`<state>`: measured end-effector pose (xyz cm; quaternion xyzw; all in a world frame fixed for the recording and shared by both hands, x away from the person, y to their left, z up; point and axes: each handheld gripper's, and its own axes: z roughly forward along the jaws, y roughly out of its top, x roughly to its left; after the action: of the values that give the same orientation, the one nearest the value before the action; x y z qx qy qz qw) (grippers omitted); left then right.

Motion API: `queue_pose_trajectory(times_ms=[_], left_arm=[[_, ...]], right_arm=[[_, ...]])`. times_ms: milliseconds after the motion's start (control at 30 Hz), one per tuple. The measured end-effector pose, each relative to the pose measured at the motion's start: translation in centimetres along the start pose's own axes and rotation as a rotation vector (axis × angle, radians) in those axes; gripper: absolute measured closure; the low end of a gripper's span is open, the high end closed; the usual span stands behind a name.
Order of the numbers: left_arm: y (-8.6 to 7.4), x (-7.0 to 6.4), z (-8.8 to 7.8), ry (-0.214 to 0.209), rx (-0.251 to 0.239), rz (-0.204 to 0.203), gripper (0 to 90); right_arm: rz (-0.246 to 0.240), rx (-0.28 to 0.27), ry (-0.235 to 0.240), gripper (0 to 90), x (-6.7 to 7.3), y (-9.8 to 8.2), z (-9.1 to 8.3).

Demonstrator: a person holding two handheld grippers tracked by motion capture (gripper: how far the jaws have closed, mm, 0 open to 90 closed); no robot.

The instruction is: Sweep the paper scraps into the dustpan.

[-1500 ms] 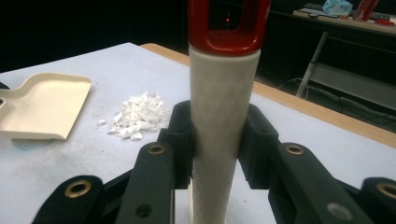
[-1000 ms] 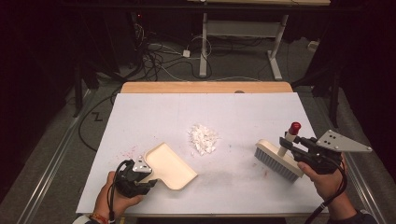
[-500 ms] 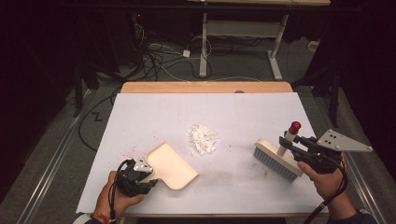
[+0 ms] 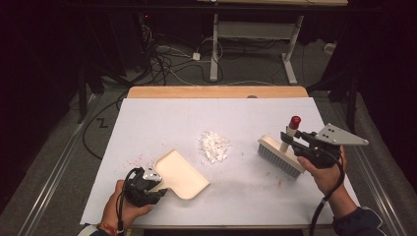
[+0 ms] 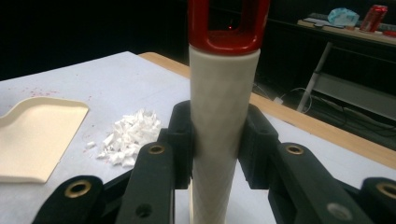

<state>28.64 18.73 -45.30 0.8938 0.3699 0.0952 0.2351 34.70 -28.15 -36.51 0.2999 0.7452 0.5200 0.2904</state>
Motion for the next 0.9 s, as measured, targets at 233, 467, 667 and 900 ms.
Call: queue_pose_trajectory(times_ms=[233, 467, 667, 900], left_arm=[[0.1, 0.1, 0.2, -0.004, -0.001, -0.003, 63.6], [0.1, 0.1, 0.3, -0.011, 0.002, -0.014, 63.5], [0.1, 0.3, 0.4, -0.022, -0.002, -0.024, 63.5], [0.2, 0.4, 0.5, -0.018, 0.002, -0.011, 63.5]], right_arm=[[-0.029, -0.003, -0.016, 70.3, 0.0, 1.6, 4.3], [-0.018, 0.0, -0.052, 70.3, -0.6, 3.2, 8.9], [0.007, -0.001, -0.074, 70.3, -0.8, 4.1, 11.8], [0.034, 0.011, -0.069, 70.3, 0.2, 4.6, 15.7]])
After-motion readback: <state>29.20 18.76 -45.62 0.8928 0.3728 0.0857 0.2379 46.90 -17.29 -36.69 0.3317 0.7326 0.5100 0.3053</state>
